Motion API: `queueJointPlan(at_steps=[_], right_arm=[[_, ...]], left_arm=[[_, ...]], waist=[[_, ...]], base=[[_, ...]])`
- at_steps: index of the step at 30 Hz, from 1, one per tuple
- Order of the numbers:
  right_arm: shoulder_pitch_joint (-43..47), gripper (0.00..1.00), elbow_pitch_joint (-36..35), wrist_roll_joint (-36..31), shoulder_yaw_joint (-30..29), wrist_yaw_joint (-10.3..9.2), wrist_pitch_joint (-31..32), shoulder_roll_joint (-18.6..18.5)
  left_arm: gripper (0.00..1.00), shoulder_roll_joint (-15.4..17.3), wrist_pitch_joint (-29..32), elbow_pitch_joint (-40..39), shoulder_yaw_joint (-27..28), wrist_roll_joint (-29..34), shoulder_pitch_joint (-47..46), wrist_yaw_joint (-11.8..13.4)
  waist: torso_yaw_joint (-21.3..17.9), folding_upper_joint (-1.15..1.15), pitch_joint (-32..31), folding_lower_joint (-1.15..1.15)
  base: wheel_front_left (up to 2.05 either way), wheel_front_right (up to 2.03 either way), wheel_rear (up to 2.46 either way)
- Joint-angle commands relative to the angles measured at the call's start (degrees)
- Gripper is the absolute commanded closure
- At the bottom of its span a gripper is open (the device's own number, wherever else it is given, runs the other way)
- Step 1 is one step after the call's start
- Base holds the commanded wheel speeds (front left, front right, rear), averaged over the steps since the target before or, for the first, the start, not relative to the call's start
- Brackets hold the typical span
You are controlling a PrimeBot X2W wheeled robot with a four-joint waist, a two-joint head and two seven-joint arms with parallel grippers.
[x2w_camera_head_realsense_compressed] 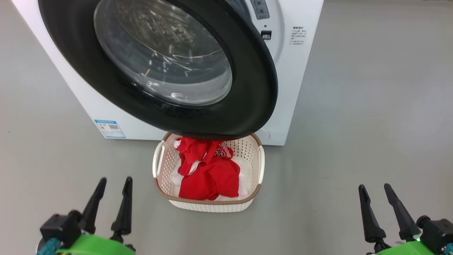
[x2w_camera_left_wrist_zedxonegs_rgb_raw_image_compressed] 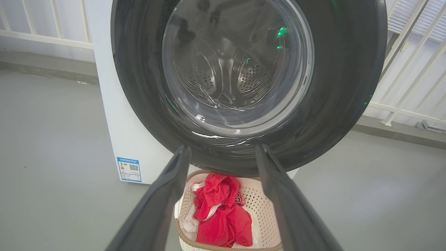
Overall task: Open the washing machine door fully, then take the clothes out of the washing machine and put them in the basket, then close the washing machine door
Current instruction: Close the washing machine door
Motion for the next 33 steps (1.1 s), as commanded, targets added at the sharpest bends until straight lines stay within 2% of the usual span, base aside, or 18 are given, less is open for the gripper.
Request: queueJointPlan(at_steps=[1, 10, 32, 33], right_arm=[[-0.2, 0.00, -1.5, -0.3, 0.9, 0.37, -0.4, -1.0], [1.8, 0.00, -2.2, -0.2, -0.2, 0.37, -0.4, -0.9], [1.3, 0.00, -2.5, -0.5, 0.6, 0.37, -0.4, -0.5], [0.9, 0.36, -2.6, -0.5, 1.0, 0.37, -0.4, -0.5]], left_arm=[[0.00, 0.8, -0.3, -2.0, 2.6, 0.9, 0.4, -0.3], [0.00, -0.3, -0.3, -5.5, 5.2, 2.6, 5.9, -0.3], [0.00, -2.0, -0.3, -6.7, 6.1, 4.9, 7.3, -0.3], [0.00, -2.2, -0.3, -6.8, 6.2, 4.9, 7.2, -0.3]], waist=[[-0.2, 0.00, -0.7, 0.00], [-0.1, 0.00, -1.3, 0.00], [0.3, 0.00, -1.7, 0.00], [0.5, 0.00, -1.5, 0.00]], base=[[0.00, 0.00, 0.00], [0.00, 0.00, 0.00], [0.00, 0.00, 0.00], [0.00, 0.00, 0.00]])
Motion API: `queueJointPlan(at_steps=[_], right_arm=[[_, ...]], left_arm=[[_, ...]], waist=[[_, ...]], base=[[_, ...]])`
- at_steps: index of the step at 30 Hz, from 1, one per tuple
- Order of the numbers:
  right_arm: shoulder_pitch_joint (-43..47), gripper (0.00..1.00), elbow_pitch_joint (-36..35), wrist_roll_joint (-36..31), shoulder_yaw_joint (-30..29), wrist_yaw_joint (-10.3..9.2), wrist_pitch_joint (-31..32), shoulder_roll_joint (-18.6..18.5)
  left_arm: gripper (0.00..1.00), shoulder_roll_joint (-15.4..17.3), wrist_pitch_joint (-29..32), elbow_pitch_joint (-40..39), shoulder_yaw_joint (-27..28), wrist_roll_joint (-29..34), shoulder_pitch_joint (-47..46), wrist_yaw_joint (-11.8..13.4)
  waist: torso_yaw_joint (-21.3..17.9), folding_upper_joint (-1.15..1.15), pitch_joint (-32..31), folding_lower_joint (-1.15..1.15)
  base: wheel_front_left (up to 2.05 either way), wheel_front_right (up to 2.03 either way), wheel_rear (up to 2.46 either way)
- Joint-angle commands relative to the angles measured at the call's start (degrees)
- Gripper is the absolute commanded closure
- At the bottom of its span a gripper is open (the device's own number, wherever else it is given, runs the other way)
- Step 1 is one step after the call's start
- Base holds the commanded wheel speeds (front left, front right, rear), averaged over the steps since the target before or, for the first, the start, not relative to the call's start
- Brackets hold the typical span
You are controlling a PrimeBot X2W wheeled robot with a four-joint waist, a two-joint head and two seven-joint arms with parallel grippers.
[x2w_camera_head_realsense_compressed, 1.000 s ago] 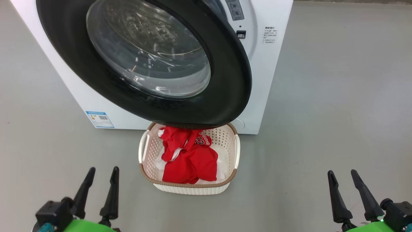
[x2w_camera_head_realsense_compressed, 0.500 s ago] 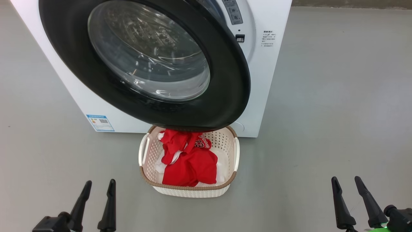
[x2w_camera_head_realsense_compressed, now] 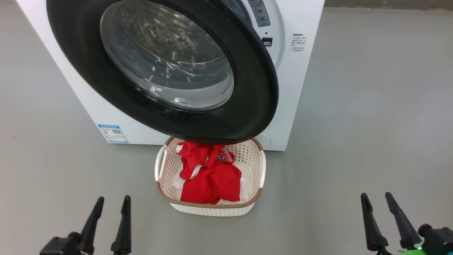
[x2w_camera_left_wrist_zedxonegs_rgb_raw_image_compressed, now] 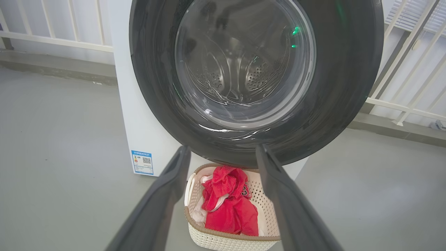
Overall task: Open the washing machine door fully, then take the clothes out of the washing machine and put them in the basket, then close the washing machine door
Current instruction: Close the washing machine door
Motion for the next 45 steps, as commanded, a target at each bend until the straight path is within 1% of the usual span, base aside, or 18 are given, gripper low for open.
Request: queueJointPlan(at_steps=[1, 3, 4, 8, 14, 21, 22, 26, 32, 37, 45], right_arm=[[-2.6, 0.57, -1.6, -0.4, 2.0, 0.37, -0.4, -0.7], [-3.9, 0.90, -1.4, -0.3, 2.9, 0.37, -0.4, -0.8], [-4.6, 1.00, -1.3, -0.3, 3.3, 0.37, -0.4, -0.9], [-7.5, 1.00, -0.4, 0.0, 5.1, 0.37, -0.4, -1.0], [-12.9, 1.00, 0.9, 0.9, 9.2, 0.37, -0.4, -1.5], [-21.6, 1.00, 2.1, 2.1, 12.6, 0.37, -0.4, -2.1], [-21.6, 1.00, 2.1, 2.1, 12.6, 0.37, -0.4, -2.1], [-26.5, 1.00, 4.1, 2.5, 14.0, 0.37, -0.4, -2.8], [-32.9, 1.00, 8.1, 2.7, 13.7, 0.37, -0.4, -2.8], [-35.1, 1.00, 10.7, 2.2, 12.6, 0.37, -0.4, -2.5], [-38.9, 1.00, 12.4, 1.5, 10.4, 0.37, -0.4, -1.9]], left_arm=[[0.00, 0.2, -0.3, -1.8, 2.2, 0.4, -0.7, -0.3], [0.00, -0.2, -0.3, -2.0, 2.1, 0.5, -0.8, -0.3], [0.00, -0.4, -0.3, -2.1, 2.0, 0.4, -0.8, -0.3], [0.00, -1.1, -0.3, -1.8, 1.8, 0.2, -0.8, -0.3], [0.00, -1.9, -0.3, -2.1, 1.2, 0.2, -0.7, -0.3], [0.00, -2.5, -0.3, -2.7, 0.5, -0.5, -1.3, -0.3], [0.00, -2.5, -0.3, -2.7, 0.5, -0.5, -1.3, -0.3], [0.00, -2.6, -0.3, -2.7, -0.4, -1.2, -2.6, -0.3], [0.00, -2.6, -0.3, -2.8, -2.5, -3.6, -5.4, -0.3], [0.00, -2.6, -0.3, -2.8, -4.2, -5.0, -7.6, -0.3], [0.00, -2.6, -0.3, -3.0, -5.6, -6.1, -10.1, -0.3]], waist=[[0.4, 0.00, 0.4, 0.00], [0.9, 0.00, 0.8, 0.00], [1.3, 0.00, 0.9, 0.00], [2.8, 0.00, 0.7, 0.00], [5.7, 0.00, 0.6, 0.00], [8.7, 0.00, 2.9, 0.00], [8.7, 0.00, 2.9, 0.00], [10.3, 0.00, 4.9, 0.00], [12.1, 0.00, 9.1, 0.00], [13.4, 0.00, 11.6, 0.00], [13.5, 0.00, 16.3, 0.00]], base=[[0.00, 0.00, 0.00], [0.00, 0.00, 0.00], [0.00, 0.00, 0.00], [0.00, 0.00, 0.00], [0.00, 0.00, 0.00], [0.00, 0.00, 0.00], [0.00, 0.00, 0.00], [0.00, 0.00, 0.00], [0.00, 0.00, 0.00], [0.00, 0.00, 0.00], [0.00, 0.00, 0.00]])
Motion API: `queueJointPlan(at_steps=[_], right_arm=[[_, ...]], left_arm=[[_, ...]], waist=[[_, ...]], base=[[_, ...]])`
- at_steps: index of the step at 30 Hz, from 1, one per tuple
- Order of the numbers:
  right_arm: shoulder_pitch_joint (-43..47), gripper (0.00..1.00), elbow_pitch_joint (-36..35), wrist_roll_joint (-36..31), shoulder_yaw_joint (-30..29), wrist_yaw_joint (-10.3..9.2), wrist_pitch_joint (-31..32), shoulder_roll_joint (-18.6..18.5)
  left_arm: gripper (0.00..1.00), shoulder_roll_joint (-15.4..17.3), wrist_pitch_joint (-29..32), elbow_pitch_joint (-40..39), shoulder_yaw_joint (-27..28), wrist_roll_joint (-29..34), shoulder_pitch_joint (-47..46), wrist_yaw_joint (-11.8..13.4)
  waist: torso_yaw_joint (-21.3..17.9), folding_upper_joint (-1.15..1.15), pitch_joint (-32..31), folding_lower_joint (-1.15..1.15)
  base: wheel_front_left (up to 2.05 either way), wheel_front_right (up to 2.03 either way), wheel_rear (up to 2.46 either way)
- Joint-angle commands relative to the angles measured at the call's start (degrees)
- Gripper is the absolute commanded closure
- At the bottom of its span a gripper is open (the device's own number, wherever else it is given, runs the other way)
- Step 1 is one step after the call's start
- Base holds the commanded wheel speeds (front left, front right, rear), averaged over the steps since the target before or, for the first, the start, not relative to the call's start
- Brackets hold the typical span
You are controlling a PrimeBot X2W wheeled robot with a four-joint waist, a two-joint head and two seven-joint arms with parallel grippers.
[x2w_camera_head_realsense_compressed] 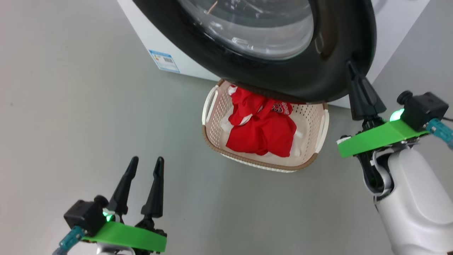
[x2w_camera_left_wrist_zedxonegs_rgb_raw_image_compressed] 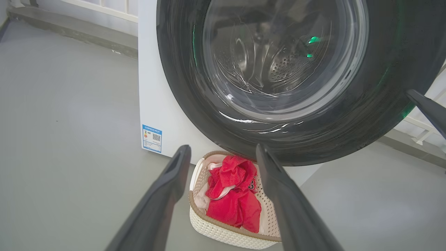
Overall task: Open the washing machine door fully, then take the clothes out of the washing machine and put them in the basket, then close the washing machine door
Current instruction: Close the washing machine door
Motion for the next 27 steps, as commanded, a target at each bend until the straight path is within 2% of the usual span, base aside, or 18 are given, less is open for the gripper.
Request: queueJointPlan(at_steps=[1, 7, 15, 27], right_arm=[[-1.9, 1.00, -1.2, -0.6, 0.6, 0.37, -0.4, 0.6], [-5.6, 1.00, -1.7, -1.4, -1.7, 0.37, -0.4, 0.8], [-10.6, 1.00, -1.9, -1.6, -2.7, 0.37, -0.4, -0.9], [-18.5, 1.00, -2.5, -2.8, -8.1, 0.37, -0.4, -1.1]], left_arm=[[0.00, 0.6, -0.3, -1.5, 1.6, -0.3, -1.8, -0.3], [0.00, 0.6, -0.3, -1.9, 0.4, -0.8, -4.7, -0.3], [0.00, 0.6, -0.3, -2.4, -0.8, -1.9, -6.8, -0.3], [0.00, 0.6, -0.3, -2.9, -2.2, -3.3, -9.7, -0.3]], waist=[[0.3, 0.00, 2.6, 0.00], [0.7, 0.00, 6.2, 0.00], [1.5, 0.00, 9.9, 0.00], [3.3, 0.00, 14.2, 0.00]], base=[[0.00, 0.00, 0.00], [0.00, 0.00, 0.00], [0.00, 0.00, 0.00], [0.00, 0.00, 0.00]])
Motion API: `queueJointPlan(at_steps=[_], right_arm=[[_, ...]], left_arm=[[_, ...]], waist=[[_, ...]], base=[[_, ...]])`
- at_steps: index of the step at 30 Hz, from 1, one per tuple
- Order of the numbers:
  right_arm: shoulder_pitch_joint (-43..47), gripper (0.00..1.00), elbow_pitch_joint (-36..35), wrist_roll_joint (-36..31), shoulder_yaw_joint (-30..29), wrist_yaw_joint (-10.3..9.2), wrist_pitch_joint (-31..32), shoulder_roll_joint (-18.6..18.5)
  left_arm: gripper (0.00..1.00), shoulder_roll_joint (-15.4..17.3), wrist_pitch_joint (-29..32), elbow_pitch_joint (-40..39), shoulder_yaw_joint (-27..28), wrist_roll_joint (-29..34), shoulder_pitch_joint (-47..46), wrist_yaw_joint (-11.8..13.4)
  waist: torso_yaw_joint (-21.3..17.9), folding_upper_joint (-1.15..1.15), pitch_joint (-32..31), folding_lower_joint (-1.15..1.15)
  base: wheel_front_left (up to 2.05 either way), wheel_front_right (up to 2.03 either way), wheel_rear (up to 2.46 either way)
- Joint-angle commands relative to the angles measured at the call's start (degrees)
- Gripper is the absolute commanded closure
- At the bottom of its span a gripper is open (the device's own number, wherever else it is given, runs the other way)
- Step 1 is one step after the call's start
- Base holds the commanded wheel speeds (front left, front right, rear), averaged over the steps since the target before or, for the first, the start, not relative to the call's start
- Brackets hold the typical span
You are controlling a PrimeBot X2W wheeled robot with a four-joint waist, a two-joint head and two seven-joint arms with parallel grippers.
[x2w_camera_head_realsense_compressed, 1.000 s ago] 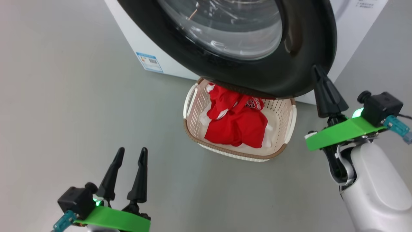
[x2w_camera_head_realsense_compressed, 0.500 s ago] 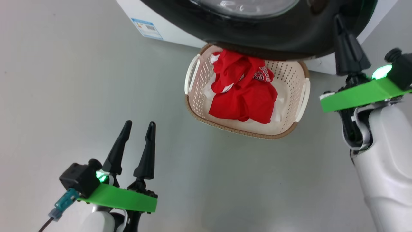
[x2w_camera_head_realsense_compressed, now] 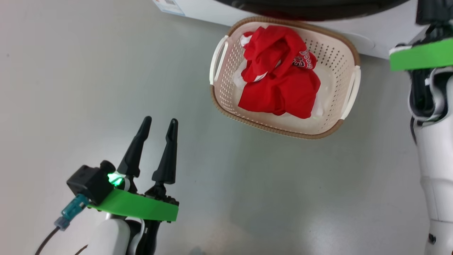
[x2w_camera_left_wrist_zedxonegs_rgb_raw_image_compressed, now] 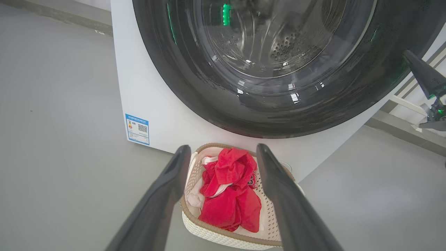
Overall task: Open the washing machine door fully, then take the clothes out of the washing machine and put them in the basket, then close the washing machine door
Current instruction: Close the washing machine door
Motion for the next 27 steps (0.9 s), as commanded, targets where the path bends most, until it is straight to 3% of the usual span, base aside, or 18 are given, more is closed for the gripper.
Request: queueJointPlan(at_steps=[1, 10, 21, 22, 24, 26, 27], right_arm=[[-1.5, 1.00, -1.8, -0.6, 0.1, 0.18, -0.3, 0.8], [-5.1, 1.00, -2.4, -1.8, -2.3, 0.18, -0.3, 2.1], [1.6, 1.00, -1.2, -0.9, 3.6, 0.18, -0.3, 2.1], [2.7, 0.86, -1.2, -0.7, 4.1, 0.18, -0.3, 2.0], [4.8, 0.70, -1.3, -0.4, 5.2, 0.18, -0.3, 1.8], [7.0, 0.44, -1.6, -0.1, 6.0, 0.18, -0.3, 1.7], [8.0, 0.16, -1.8, 0.0, 6.4, 0.18, -0.3, 1.6]], left_arm=[[0.00, 1.1, -0.3, -1.6, 1.7, -0.3, -0.5, -0.3], [0.00, 1.1, -0.3, -1.5, 1.9, -0.5, -1.3, -0.3], [0.00, 1.1, -0.3, -0.3, 3.1, 0.8, 0.1, -0.3], [0.00, 1.1, -0.3, -0.2, 3.2, 1.0, 0.4, -0.3], [0.00, 1.1, -0.3, 0.1, 3.5, 1.6, 0.9, -0.3], [0.00, 1.1, -0.3, 0.3, 3.8, 2.3, 1.4, -0.3], [0.00, 1.1, -0.3, 0.4, 3.9, 2.7, 1.6, -0.3]], waist=[[0.6, -0.01, 1.0, 0.00], [0.7, -0.01, 2.3, 0.00], [-0.8, -0.01, -2.2, 0.00], [-0.9, -0.01, -2.8, 0.00], [-1.4, -0.01, -3.9, 0.00], [-1.9, -0.01, -5.1, 0.00], [-2.2, -0.01, -5.6, 0.00]], base=[[0.00, 0.00, 0.00], [0.00, 0.00, 0.00], [0.00, 0.00, 0.00], [0.00, 0.00, 0.00], [0.00, 0.00, 0.00], [0.00, 0.00, 0.00], [0.00, 0.00, 0.00]])
